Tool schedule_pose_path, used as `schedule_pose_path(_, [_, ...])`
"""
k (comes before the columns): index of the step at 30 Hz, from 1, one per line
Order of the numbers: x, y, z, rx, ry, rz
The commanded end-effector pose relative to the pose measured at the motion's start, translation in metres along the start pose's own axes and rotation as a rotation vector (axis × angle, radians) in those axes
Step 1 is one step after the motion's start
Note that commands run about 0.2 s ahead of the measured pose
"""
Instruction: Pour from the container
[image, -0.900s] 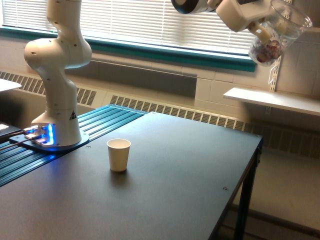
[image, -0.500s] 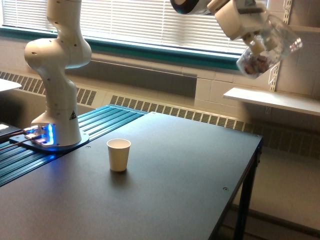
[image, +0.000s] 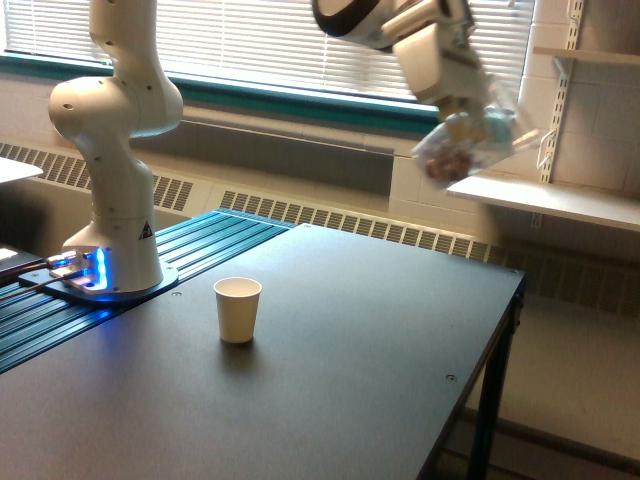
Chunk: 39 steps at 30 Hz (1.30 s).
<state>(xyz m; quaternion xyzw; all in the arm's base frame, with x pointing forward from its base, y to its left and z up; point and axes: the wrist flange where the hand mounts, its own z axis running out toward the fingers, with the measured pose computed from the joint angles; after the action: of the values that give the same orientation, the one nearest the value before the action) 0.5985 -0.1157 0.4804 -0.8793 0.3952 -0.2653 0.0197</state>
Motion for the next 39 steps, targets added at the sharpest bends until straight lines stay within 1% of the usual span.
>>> schedule_pose_path(1, [-0.036, 0.008, -0.015, -0.028, -0.022, 0.036])
schedule_pose_path(4, [-0.059, 0.011, -0.018, -0.055, -0.032, 0.009])
schedule_pose_path(6, [-0.073, 0.015, -0.02, -0.054, -0.052, 0.028])
schedule_pose_path(7, [-0.079, 0.016, -0.024, -0.048, -0.057, 0.031])
schedule_pose_path(8, [-0.086, 0.018, -0.023, -0.052, -0.065, 0.03])
schedule_pose_path(13, [-0.125, 0.024, -0.028, -0.083, -0.094, -0.011])
schedule_pose_path(15, [-0.139, 0.027, -0.032, -0.082, -0.104, -0.021])
schedule_pose_path(18, [-0.16, 0.038, -0.025, -0.107, -0.139, -0.033])
schedule_pose_path(19, [-0.171, 0.033, -0.034, -0.094, -0.153, -0.052])
schedule_pose_path(21, [-0.185, 0.039, -0.037, -0.101, -0.17, -0.063])
schedule_pose_path(23, [-0.197, 0.045, -0.043, -0.1, -0.184, -0.075])
schedule_pose_path(27, [-0.22, 0.064, -0.045, -0.124, -0.213, -0.094])
schedule_pose_path(31, [-0.243, 0.088, -0.041, -0.17, -0.244, -0.116])
schedule_pose_path(33, [-0.255, 0.1, -0.037, -0.198, -0.266, -0.13])
schedule_pose_path(39, [-0.265, 0.123, -0.038, -0.235, -0.321, -0.125])
